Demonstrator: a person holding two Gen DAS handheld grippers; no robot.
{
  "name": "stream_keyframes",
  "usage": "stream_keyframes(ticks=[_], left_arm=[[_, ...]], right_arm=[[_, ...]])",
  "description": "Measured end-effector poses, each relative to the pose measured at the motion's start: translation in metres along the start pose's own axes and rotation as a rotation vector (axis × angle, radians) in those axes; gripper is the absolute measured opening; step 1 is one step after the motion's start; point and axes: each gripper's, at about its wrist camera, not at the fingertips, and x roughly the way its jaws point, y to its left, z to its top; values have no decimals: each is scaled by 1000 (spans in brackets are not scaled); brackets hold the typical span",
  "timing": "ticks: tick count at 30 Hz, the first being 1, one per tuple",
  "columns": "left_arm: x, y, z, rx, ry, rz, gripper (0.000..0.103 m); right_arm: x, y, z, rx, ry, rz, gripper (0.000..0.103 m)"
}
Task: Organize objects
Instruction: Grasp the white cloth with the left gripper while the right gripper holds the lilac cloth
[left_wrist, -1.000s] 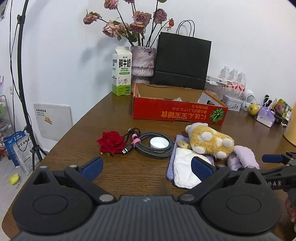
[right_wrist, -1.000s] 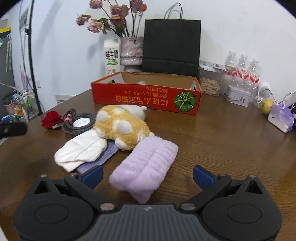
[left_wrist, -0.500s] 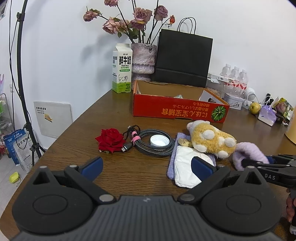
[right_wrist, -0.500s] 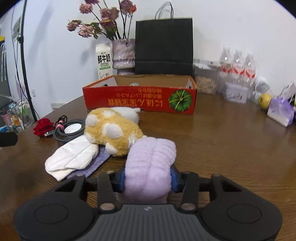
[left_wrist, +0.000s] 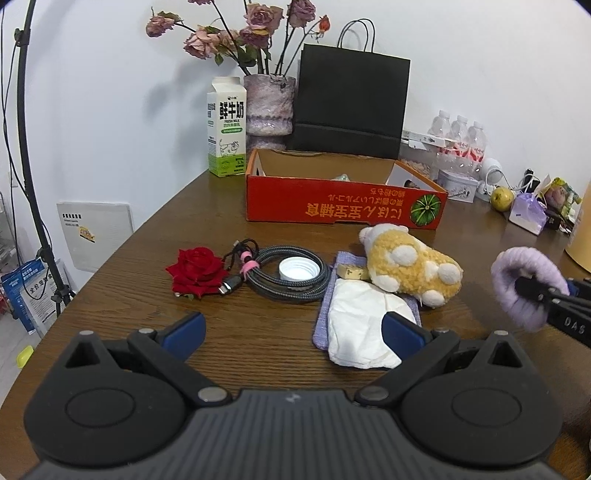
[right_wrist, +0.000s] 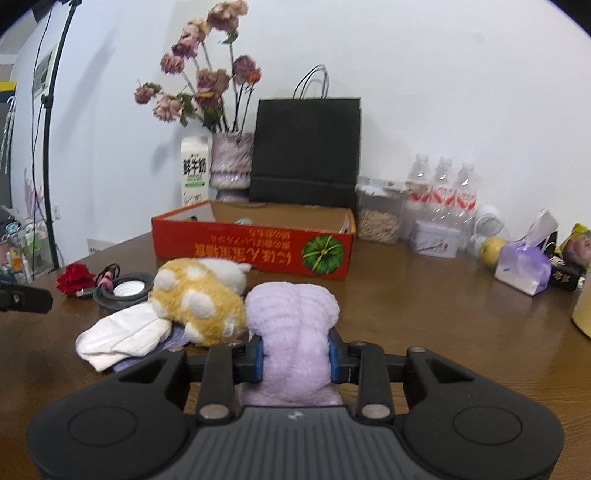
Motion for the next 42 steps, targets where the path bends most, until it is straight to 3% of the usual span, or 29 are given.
stream_keyframes(ticks=[9,21,26,32,34,36,42], left_arm=[[14,-19,-3,43,34,-34,103],[63,-67,12,180,73,-83,103],[85,-71,3,149,66,-29,103],[89,-60,3,100,93,-48,103],[90,-60,3,101,101,-48,98],[91,-60,2,101,112,-50,84],[86,-61,0,102,105,-58,73]], right_arm=[[-4,-4,-1,8,-20,-1,29],[-4,-4,-1,17,-22,-7,29],[-4,-5,-2,15,-23,-4,29],[-3,-3,-2,12,-21,9,29],[-3,-3,-2,14,-23,10,29],[-3,-4,-2,17,-24,10,29],[-4,-5,-2,20,-25,8,29]])
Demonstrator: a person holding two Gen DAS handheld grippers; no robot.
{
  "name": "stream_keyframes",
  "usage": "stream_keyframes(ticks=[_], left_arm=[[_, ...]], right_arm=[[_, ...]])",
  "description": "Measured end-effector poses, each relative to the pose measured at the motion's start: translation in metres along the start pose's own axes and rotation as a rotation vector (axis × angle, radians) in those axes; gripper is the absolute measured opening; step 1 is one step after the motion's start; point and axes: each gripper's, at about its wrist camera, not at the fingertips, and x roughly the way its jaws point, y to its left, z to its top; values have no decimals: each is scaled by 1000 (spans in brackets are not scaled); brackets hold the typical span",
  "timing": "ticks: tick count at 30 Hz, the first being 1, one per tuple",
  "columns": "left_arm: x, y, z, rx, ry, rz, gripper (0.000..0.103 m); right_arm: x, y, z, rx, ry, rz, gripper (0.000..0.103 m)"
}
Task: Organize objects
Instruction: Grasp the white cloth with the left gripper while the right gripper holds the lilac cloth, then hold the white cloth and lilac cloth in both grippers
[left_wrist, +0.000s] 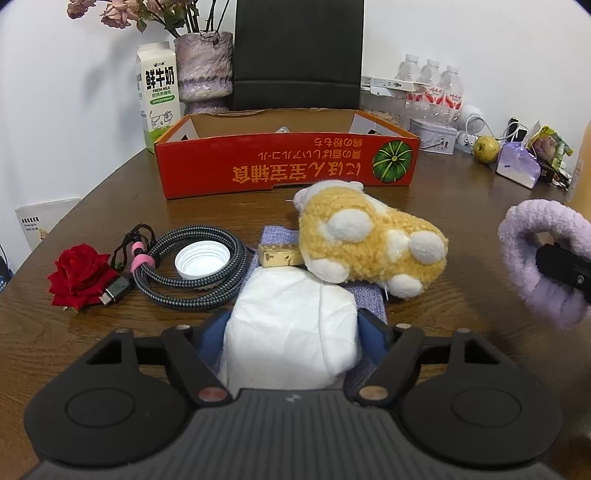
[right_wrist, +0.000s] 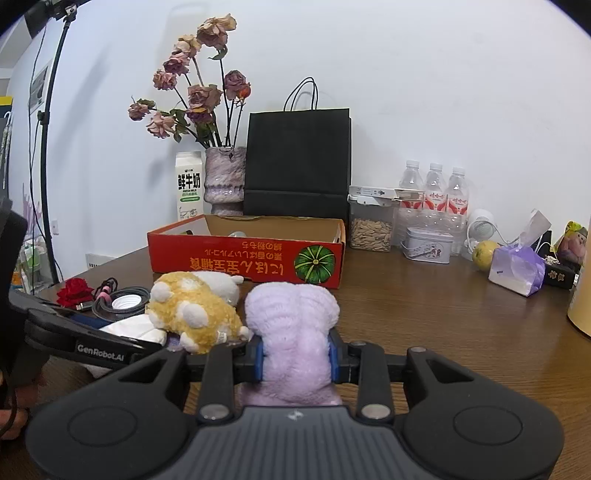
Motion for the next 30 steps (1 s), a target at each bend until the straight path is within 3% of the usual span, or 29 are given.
stream_keyframes(ticks=[5,13,16,18,20,30], left_arm=[[-3,-1,-2,4,-5,-7,70],[-2,-2,-2,11,9,2,77],[0,-2,-1,11,20,-1,85],[2,-3,0,20,34,-19,97],[5,-4,1,22,52,-28,103],[5,-6,-1,7,41,-7,103]], right_arm=[[0,-2,0,12,0,-2,29],[2,-5,-1,27,14,-6,29],[2,-5,-1,28,13,-10,29],[2,-4,-1,28,14,-11,29],[2,-5,-1,31,14,-11,29],[3,-6,-1,38,19,-6,30]])
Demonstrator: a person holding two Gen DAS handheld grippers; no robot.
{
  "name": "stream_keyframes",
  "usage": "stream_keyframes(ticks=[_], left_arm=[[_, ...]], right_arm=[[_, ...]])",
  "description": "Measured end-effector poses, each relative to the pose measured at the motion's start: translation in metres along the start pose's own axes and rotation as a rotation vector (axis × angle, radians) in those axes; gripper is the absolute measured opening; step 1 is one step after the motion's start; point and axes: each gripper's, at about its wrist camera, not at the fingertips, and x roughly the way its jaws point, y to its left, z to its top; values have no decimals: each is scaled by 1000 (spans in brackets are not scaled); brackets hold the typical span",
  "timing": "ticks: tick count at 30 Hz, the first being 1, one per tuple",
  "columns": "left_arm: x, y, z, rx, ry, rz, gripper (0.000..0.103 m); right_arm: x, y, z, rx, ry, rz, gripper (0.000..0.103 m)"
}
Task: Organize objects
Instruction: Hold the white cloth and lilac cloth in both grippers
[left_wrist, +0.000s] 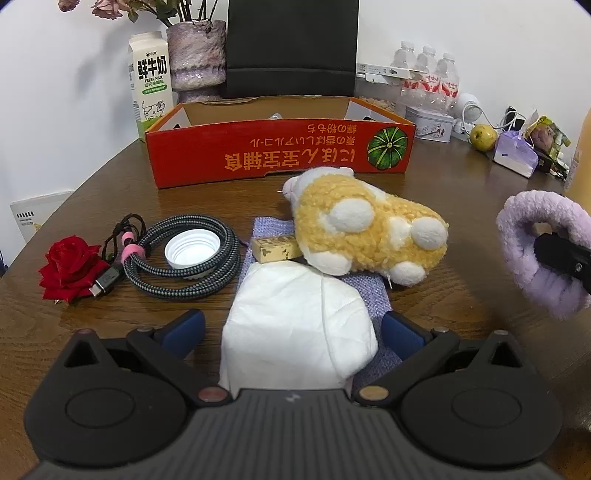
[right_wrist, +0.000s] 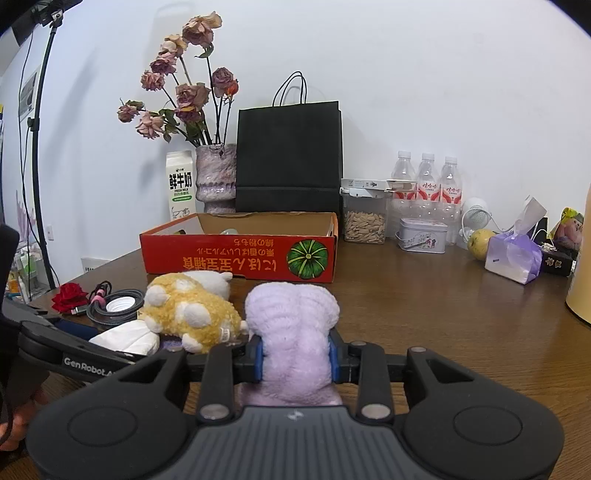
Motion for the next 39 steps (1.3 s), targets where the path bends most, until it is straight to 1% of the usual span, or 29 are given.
stream_keyframes(ticks=[39], left_arm=[[0,0,0,1,0,-2,103]], right_arm=[[-1,0,0,-8,-1,3,30]])
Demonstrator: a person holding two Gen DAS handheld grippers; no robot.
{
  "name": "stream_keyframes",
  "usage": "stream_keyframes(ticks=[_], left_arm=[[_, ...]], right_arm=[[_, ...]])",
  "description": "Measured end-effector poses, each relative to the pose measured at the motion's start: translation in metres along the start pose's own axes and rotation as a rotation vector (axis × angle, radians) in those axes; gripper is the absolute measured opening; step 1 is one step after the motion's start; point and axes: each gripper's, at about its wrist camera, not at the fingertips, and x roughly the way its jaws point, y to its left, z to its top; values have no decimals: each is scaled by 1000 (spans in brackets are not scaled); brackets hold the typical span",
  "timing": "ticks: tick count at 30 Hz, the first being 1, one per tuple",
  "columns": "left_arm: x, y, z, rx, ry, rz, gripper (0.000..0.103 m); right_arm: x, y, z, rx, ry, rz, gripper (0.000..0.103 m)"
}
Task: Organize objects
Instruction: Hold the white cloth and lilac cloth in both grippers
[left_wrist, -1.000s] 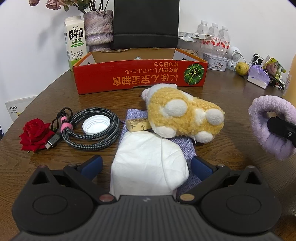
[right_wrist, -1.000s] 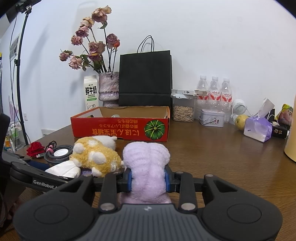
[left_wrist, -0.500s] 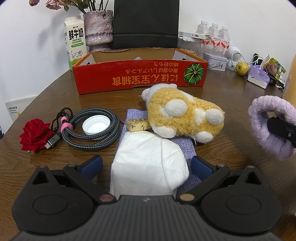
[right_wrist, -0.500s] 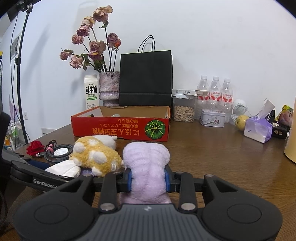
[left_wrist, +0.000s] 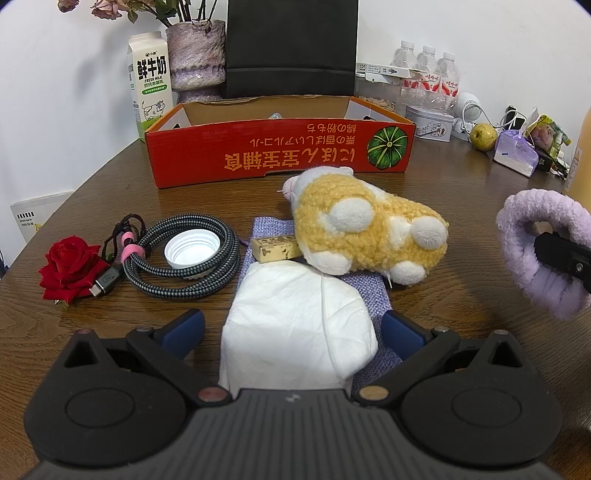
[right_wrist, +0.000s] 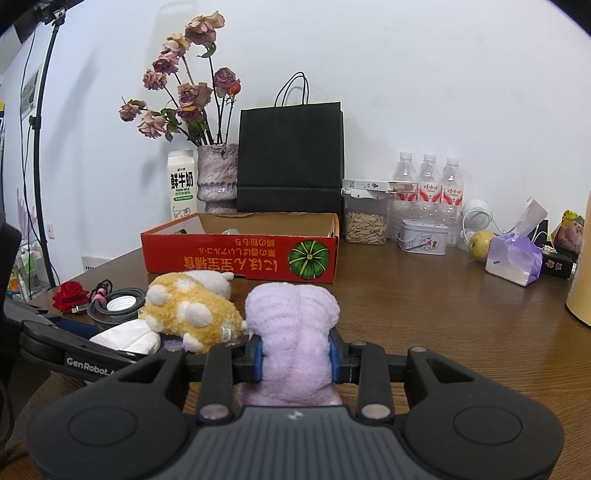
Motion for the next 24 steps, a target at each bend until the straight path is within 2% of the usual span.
stream_keyframes(ticks=[20,22,24], left_arm=[[1,-1,2,16,10,-4,103],[-1,0,1,14,0,-5,98],[-7,0,-1,6,-32,-1,71]], right_arm=[[0,-1,1,5,1,7,31],[0,-2,1,7,0,9,31],[0,-2,0,7,0,11,31]])
